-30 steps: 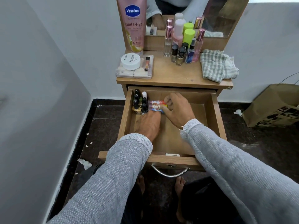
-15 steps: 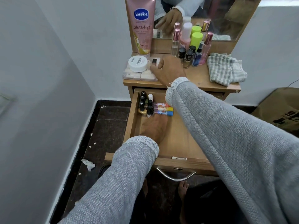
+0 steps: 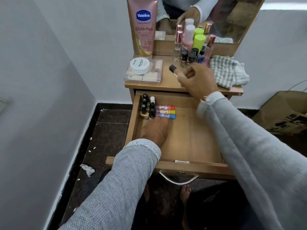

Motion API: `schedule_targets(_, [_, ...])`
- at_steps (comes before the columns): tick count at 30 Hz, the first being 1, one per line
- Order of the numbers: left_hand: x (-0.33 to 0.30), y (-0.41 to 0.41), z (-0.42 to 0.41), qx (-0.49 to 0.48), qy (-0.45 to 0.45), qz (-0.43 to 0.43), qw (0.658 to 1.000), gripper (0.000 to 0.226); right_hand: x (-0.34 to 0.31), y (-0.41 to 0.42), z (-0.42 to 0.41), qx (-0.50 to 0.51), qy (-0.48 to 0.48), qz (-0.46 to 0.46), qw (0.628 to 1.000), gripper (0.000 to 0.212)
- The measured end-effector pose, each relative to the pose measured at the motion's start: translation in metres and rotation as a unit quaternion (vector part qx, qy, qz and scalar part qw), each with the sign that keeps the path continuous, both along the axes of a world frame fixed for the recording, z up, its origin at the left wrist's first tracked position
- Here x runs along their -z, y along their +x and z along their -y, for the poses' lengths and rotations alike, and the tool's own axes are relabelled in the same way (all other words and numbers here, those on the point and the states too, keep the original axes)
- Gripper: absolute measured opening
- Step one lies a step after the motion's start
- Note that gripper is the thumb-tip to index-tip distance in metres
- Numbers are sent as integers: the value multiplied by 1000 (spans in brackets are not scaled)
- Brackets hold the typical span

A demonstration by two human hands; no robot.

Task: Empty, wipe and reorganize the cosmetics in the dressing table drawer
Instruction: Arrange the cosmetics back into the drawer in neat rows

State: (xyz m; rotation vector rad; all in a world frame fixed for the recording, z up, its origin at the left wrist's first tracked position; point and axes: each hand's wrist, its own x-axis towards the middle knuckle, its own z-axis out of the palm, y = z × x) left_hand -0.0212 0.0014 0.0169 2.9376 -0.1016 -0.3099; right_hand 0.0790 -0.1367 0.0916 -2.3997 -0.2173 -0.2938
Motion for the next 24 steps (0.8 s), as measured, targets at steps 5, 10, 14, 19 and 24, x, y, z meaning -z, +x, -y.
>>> schedule_targets(5, [-3, -2, -3, -23, -30, 12, 999, 29, 12, -47, 43, -69, -7, -2, 998, 17])
schedule_targets(10, [-7, -1, -6, -48, -53, -22, 997, 31, 33, -64, 38, -116, -139, -6, 983, 17])
schedule_targets(14, [-10, -3, -5, -76, -76, -37, 994, 27, 52, -64, 10, -144, -269, -35, 952, 26])
schedule_targets(19, [-16, -6, -5, -98, -56, -10, 994, 21, 66, -61, -24, -170, -293, -44, 940, 28])
schedule_targets(24, [-15, -5, -5, -95, -1, -7, 995, 23, 74, -49, -33, -184, -264, -64, 945, 23])
